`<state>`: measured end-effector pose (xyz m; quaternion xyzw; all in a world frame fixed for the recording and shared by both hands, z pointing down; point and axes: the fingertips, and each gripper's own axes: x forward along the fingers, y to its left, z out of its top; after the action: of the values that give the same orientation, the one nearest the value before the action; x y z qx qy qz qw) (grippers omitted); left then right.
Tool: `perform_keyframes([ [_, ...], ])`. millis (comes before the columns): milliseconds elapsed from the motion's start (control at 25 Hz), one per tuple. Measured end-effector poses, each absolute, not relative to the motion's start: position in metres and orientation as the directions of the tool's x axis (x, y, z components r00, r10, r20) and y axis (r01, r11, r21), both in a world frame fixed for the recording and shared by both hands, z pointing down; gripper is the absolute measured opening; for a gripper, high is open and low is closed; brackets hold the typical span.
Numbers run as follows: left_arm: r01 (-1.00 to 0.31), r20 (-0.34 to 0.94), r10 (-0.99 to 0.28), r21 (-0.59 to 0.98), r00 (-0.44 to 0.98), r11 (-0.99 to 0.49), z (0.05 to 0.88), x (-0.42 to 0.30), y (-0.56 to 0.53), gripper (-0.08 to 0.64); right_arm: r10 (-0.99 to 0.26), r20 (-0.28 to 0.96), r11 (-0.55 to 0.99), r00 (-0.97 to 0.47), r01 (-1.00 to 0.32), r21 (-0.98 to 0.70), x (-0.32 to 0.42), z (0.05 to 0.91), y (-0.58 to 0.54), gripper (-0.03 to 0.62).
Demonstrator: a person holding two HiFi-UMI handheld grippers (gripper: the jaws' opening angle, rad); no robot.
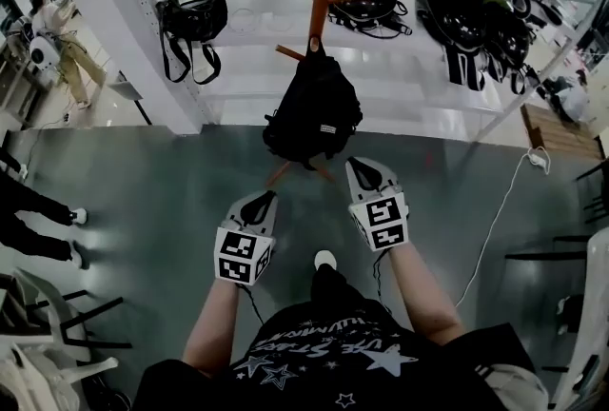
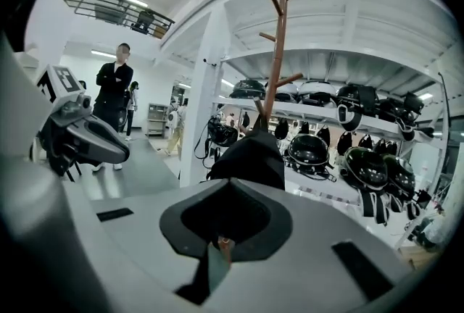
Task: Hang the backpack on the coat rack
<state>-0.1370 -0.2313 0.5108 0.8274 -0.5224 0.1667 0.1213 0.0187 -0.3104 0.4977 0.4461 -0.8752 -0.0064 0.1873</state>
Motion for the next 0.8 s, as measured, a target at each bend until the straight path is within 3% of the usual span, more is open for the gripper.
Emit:
perform_keyframes([
  [800,-0.899,0.419,-0.819,-0.012,0.392,-0.437,0.512,-0.156,-0.025,0.017,-0.812,0.305,0.563,-0.498,-0.806,0.182,0.023,0.487,-0.092,0.010],
])
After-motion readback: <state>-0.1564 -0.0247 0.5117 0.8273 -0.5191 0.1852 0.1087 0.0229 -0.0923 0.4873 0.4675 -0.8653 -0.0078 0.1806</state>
